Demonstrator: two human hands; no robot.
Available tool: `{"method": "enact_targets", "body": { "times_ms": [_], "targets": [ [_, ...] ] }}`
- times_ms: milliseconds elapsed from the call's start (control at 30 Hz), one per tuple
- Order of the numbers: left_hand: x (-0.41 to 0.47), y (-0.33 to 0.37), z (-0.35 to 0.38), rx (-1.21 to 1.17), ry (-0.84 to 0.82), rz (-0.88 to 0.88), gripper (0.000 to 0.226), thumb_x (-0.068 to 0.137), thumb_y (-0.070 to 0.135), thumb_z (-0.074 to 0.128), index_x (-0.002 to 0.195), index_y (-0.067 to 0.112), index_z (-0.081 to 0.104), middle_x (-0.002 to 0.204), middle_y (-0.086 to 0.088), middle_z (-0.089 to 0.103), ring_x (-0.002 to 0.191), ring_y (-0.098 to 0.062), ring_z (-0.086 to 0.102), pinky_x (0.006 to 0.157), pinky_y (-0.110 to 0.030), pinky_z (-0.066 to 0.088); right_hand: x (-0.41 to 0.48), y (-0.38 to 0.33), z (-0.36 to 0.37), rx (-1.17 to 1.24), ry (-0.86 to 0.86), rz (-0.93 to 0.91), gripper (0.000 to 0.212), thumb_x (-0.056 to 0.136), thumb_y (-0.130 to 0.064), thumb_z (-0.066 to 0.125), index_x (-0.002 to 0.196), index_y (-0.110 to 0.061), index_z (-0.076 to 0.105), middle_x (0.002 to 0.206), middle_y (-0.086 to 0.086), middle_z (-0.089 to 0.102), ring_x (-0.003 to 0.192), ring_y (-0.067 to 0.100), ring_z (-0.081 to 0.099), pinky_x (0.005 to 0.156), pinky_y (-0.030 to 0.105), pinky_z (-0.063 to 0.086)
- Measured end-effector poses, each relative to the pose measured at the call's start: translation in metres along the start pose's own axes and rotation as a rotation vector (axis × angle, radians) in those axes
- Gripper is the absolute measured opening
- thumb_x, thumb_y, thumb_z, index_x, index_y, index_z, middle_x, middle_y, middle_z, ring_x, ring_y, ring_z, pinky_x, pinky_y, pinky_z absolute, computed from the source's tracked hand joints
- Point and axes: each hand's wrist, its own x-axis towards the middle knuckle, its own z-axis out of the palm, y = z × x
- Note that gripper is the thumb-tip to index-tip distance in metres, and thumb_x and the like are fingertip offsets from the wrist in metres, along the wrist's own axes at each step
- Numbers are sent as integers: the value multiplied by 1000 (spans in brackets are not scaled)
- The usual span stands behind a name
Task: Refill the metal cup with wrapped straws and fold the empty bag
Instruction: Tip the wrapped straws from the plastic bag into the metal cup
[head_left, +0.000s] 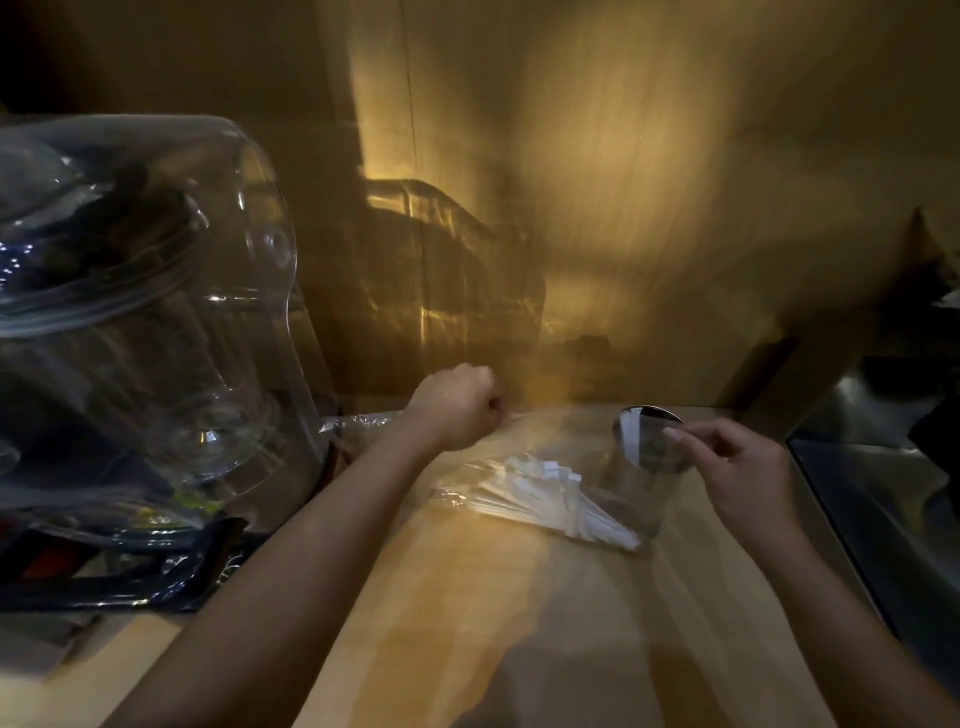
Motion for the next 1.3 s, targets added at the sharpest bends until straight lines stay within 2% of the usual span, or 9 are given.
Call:
{"method": "enact_targets", "body": {
  "times_ms": [167, 333, 467, 533, 600, 833, 933, 1100, 1300],
  "targets": [
    [3, -2, 2, -19, -63, 0, 13, 84, 22, 60, 94, 17, 68, 104, -7, 70, 100, -29, 62, 77, -33, 44, -2, 1, 2, 2, -9, -28, 21, 77, -18, 69, 67, -35, 62, 66, -6, 65, 61, 13, 59, 56, 19, 44],
    [6, 9, 16, -31, -137, 154, 64, 78, 49, 64, 134, 28, 40, 137, -4, 51, 128, -24, 42, 102, -43, 29, -2, 0, 14, 25, -40, -64, 27, 76, -12, 71, 63, -34, 62, 61, -10, 63, 57, 5, 56, 51, 12, 38],
    [14, 14, 25, -26, -261, 122, 27, 84, 36, 62, 108, 24, 62, 110, 2, 68, 109, -21, 57, 90, -38, 31, -1, 0, 15, 33, -60, -66, 25, 76, -13, 70, 64, -33, 62, 62, -7, 63, 58, 8, 54, 51, 13, 38],
    [17, 13, 27, 8, -127, 118, 13, 86, 29, 59, 94, 22, 68, 103, 1, 71, 103, -22, 60, 87, -35, 32, -1, 2, 12, 65, -55, -59, 24, 76, -11, 70, 65, -31, 63, 64, -6, 64, 59, 6, 55, 52, 11, 38],
    [16, 14, 27, -9, -9, 133, 13, 87, 26, 58, 91, 23, 69, 103, 1, 72, 101, -22, 61, 86, -33, 33, -2, 4, 8, 106, -42, -30, 25, 76, -9, 70, 65, -30, 63, 65, -5, 65, 60, 3, 57, 54, 9, 39],
    [19, 22, 32, -9, -73, 157, 12, 83, 24, 61, 88, 23, 72, 99, 0, 73, 95, -23, 64, 75, -30, 43, -4, 19, 4, 100, -52, 64, 24, 74, -16, 72, 61, -35, 65, 63, -21, 68, 56, -5, 56, 51, 4, 39],
    [19, 18, 34, -13, 23, 162, 13, 87, 27, 58, 93, 23, 69, 102, -1, 72, 97, -26, 64, 75, -31, 41, -4, 22, 3, 91, -45, 49, 23, 74, -20, 71, 62, -39, 65, 67, -23, 68, 59, -5, 57, 52, 6, 40],
    [23, 5, 31, 87, -205, 112, 28, 81, 35, 66, 107, 23, 64, 113, -5, 68, 105, -27, 62, 74, -29, 40, -8, 29, 9, 80, -40, 56, 25, 77, -13, 70, 64, -34, 63, 67, -10, 65, 60, -7, 56, 54, 5, 39],
    [22, -12, 22, 24, -175, 64, 16, 85, 26, 62, 97, 22, 70, 107, -1, 71, 100, -24, 63, 71, -30, 42, -18, 34, 4, 182, -59, 185, 19, 75, -16, 72, 79, -33, 65, 83, -8, 66, 74, 7, 58, 64, 16, 46]
  ]
}}
